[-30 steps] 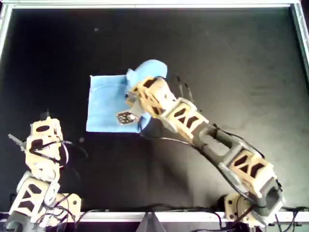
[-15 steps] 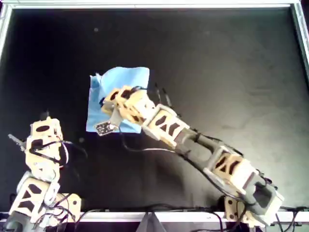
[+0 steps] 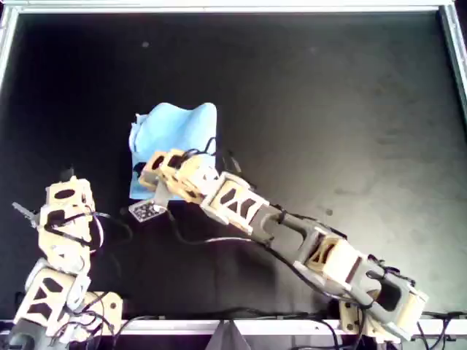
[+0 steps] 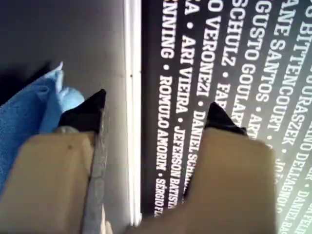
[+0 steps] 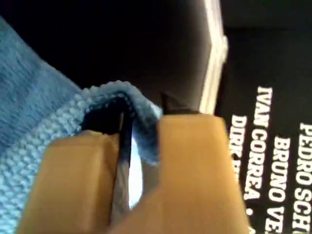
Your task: Fold a cloth
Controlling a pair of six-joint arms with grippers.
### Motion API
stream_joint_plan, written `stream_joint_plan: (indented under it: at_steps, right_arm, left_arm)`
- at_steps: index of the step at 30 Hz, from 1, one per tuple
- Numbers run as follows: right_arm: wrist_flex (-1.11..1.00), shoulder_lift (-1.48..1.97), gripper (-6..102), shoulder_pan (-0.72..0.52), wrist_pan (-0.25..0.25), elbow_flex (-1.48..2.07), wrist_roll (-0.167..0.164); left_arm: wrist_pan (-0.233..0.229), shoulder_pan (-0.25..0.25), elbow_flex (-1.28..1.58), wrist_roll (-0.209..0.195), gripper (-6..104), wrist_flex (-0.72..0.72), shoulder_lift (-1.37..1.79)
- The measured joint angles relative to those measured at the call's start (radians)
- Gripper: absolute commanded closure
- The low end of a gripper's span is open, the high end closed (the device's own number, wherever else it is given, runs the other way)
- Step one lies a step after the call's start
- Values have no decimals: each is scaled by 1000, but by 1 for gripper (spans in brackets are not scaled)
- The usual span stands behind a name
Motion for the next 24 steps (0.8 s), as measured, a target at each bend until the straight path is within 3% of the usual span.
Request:
stream_joint_plan:
  at_steps: [13, 15, 21, 24]
  right_arm:
    - [0, 0, 55, -32, 0, -3, -5]
    - [3, 0, 62, -44, -11, -3, -6]
    - [3, 28, 101, -232, -3, -2, -3]
    - [3, 81, 96, -391, 2, -2, -3]
  left_arm:
    - [0, 0, 0, 0, 27, 0, 0]
    - [0, 0, 0, 0, 27, 0, 0]
    - [0, 0, 0, 0, 27, 0, 0]
    - [0, 0, 0, 0, 27, 0, 0]
